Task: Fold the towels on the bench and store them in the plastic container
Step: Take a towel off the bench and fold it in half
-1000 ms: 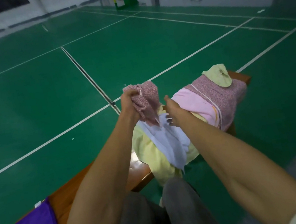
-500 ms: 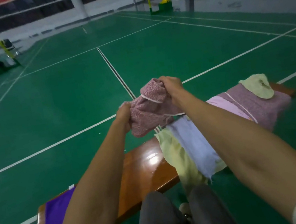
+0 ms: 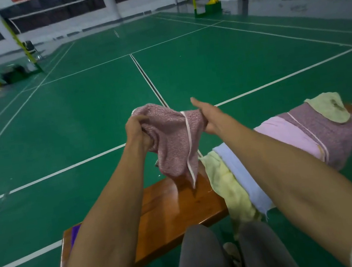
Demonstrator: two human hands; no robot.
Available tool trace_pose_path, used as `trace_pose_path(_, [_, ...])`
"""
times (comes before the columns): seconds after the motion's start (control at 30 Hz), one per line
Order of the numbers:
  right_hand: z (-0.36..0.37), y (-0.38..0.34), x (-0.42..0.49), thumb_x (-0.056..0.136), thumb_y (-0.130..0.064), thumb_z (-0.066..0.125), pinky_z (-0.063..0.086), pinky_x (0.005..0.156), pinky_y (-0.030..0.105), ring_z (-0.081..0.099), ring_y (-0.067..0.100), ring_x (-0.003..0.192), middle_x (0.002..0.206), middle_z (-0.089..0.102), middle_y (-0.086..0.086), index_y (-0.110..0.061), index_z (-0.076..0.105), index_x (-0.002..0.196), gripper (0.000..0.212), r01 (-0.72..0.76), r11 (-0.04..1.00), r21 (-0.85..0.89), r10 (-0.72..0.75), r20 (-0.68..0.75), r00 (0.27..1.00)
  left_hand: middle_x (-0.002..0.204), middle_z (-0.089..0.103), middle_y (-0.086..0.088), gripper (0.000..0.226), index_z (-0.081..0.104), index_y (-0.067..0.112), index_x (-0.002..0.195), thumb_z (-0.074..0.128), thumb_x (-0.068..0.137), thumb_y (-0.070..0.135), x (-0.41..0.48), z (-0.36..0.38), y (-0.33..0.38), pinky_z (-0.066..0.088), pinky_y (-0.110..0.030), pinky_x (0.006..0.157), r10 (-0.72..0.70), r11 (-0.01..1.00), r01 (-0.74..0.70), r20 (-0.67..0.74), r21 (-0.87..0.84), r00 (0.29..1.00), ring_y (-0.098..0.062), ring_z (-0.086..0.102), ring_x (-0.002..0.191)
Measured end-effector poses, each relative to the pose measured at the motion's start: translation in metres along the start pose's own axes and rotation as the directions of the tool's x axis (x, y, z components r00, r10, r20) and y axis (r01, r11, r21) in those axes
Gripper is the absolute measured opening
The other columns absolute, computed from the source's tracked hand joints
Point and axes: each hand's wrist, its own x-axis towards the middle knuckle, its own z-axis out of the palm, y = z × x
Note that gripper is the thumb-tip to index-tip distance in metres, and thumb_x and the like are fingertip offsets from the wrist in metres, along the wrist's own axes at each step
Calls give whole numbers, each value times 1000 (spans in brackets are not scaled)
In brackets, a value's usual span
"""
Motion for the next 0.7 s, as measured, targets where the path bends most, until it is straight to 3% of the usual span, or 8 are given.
trace_pose_path(0.07, [4, 5, 4, 95, -12, 66, 57, 55, 30, 65, 21, 60, 74, 67, 7, -2, 62, 97, 11, -88, 965, -246, 81, -37, 996, 87, 57, -9, 23, 56, 8, 81, 46, 67, -6, -9, -4, 1, 52, -34, 65, -1, 1000, 4, -108, 26, 994, -25, 57, 73])
trace_pose_path(0.13, [3, 19, 0, 102, -4, 45, 53, 53, 28, 57, 19, 57, 71, 58, 4, -3, 53, 85, 19, -237, 865, -442, 218, -94, 971, 94, 56, -11, 32, 54, 6, 82, 45, 52, -4, 8, -24, -14, 47, -32, 61, -33, 999, 40, -249, 21, 968, -28, 55, 79])
trace_pose_path(0.23, [6, 37, 3, 102, 4, 29, 49, 67, 31, 52, 20, 65, 93, 55, 12, 6, 47, 121, 26, -246, 724, -645, 195, -151, 969, 101, 56, -10, 37, 50, 10, 82, 51, 45, 6, 40, -57, -41, 51, -37, 72, -227, 959, 271, -339, 89, 913, -27, 53, 86])
trace_pose_path(0.3, [15, 34, 3, 99, 11, 26, 50, 54, 29, 52, 19, 65, 92, 50, 14, 9, 43, 126, 31, -158, 795, -585, 96, -135, 986, 86, 56, -2, 22, 45, 14, 76, 64, 67, 14, 4, -50, -32, 52, -29, 65, -343, 906, 404, -338, 126, 876, -19, 53, 67])
trace_pose_path(0.37, [27, 24, 0, 95, 13, 30, 52, 50, 32, 57, 20, 64, 87, 51, 13, 7, 48, 115, 27, -67, 919, -389, 29, -102, 994, 67, 62, -3, 35, 48, 13, 76, 73, 87, 34, -19, -40, -20, 52, -30, 54, -405, 876, 452, -254, 167, 878, -21, 57, 49])
trace_pose_path(0.5, [44, 11, 5, 105, -6, 33, 51, 53, 29, 52, 19, 56, 70, 53, 8, -8, 56, 79, 34, 17, 1000, -22, -17, -19, 1000, 83, 72, -11, 41, 63, 13, 85, 74, 86, 53, -20, -43, -9, 60, -37, 67, -568, 768, 553, -56, 323, 821, -27, 69, 72])
trace_pose_path(0.6, [39, 17, 4, 100, -54, 53, 60, 73, 39, 67, 27, 79, 94, 64, 14, -4, 54, 108, 51, -61, 950, -306, 81, 54, 995, 96, 72, -14, 39, 68, 5, 89, 69, 94, 44, -22, -51, -17, 57, -37, 79, -631, 663, 525, 22, 533, 775, -28, 67, 84])
trace_pose_path(0.7, [29, 25, 7, 74, -58, 83, 54, 96, 45, 61, 35, 114, 130, 57, 15, -1, 47, 138, 93, -17, 691, -722, 81, 53, 995, 79, 65, -10, 23, 64, 7, 88, 63, 100, 27, -22, -50, -21, 59, -35, 70, -517, 763, 428, 59, 485, 854, -23, 63, 68])
